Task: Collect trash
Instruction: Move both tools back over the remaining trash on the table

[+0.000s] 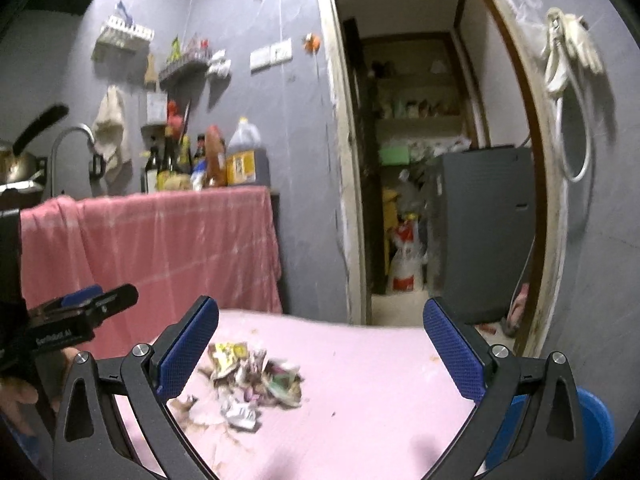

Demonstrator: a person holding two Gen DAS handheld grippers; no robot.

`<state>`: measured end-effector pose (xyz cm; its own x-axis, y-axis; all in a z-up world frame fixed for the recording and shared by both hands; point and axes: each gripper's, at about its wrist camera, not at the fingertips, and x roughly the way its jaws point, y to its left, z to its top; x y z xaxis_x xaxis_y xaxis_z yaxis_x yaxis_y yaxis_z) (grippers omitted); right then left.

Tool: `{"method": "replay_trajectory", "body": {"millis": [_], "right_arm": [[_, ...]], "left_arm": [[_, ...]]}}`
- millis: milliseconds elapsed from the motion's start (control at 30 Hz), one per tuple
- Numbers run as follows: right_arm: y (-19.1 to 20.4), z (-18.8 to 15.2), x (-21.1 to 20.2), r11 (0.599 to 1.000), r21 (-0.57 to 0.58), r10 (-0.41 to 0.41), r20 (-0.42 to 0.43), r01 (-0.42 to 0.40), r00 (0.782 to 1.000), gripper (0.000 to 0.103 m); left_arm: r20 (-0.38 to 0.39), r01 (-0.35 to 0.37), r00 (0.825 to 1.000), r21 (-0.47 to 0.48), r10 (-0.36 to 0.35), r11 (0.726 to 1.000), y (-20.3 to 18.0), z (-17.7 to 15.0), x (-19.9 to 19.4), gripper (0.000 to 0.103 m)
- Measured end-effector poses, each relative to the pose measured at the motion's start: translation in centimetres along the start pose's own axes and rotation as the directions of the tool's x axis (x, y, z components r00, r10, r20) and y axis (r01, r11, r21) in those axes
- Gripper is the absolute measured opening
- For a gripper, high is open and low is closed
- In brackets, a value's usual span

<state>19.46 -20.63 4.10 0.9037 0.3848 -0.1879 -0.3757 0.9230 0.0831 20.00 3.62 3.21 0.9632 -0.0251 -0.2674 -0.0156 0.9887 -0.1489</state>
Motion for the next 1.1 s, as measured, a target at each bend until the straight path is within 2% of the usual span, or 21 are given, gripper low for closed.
{"method": "replay_trajectory", "body": {"millis": [167, 267, 367, 467, 600, 767, 833, 867, 967, 1100], "right_arm": [[0.3, -1.2, 2.2, 0.999, 0.016, 0.041, -0.115, -0.039, 0.992, 0.103], [0.6, -1.9, 3.1, 0.997, 0.022, 0.075, -0.181, -0.072, 0.981, 0.095], [1.5, -2.9, 4.6, 0.993, 0.014, 0.119, -0.280, -0.120, 0.953, 0.086], [3.0, -4.0, 5.8, 0.988, -0.035, 0.125, -0.366, -0.148, 0.922, 0.078], [4.5, -5.2, 7.3, 0.980, -0.073, 0.134, -0.451, -0.186, 0.883, 0.062], [5.0, -6.3, 8.4, 0.976, -0.080, 0.133, -0.511, -0.201, 0.849, 0.046], [4.9, -6.5, 8.6, 0.976, -0.072, 0.140, -0.522, -0.207, 0.842, 0.029], [4.8, -6.5, 8.6, 0.975, -0.065, 0.146, -0.526, -0.211, 0.838, 0.026], [4.5, -6.6, 8.6, 0.974, -0.045, 0.163, -0.534, -0.221, 0.830, 0.020], [3.9, -6.4, 8.3, 0.979, -0.036, 0.153, -0.524, -0.201, 0.838, 0.018]], "left_arm": [[-0.078, -0.024, 0.997, -0.005, 0.024, 1.000, 1.3, -1.2, 1.5, 0.101], [-0.132, -0.029, 0.991, -0.017, 0.027, 0.999, 1.9, -1.8, 2.4, 0.101], [-0.185, -0.036, 0.982, -0.035, 0.029, 0.999, 2.5, -2.3, 3.3, 0.101], [-0.232, -0.046, 0.972, -0.054, 0.033, 0.997, 3.1, -2.8, 3.9, 0.101], [-0.278, -0.054, 0.960, -0.068, 0.033, 0.996, 3.5, -3.3, 4.4, 0.101], [-0.314, -0.052, 0.949, -0.071, 0.027, 0.996, 3.6, -3.5, 4.7, 0.101], [-0.333, -0.051, 0.942, -0.068, 0.025, 0.996, 3.6, -3.6, 4.9, 0.101], [-0.341, -0.046, 0.940, -0.067, 0.020, 0.997, 3.6, -3.6, 5.2, 0.101], [-0.357, -0.031, 0.934, -0.059, 0.008, 0.998, 3.3, -3.6, 5.4, 0.101], [-0.372, 0.000, 0.928, -0.040, -0.015, 0.999, 2.4, -3.7, 5.4, 0.101]]}}
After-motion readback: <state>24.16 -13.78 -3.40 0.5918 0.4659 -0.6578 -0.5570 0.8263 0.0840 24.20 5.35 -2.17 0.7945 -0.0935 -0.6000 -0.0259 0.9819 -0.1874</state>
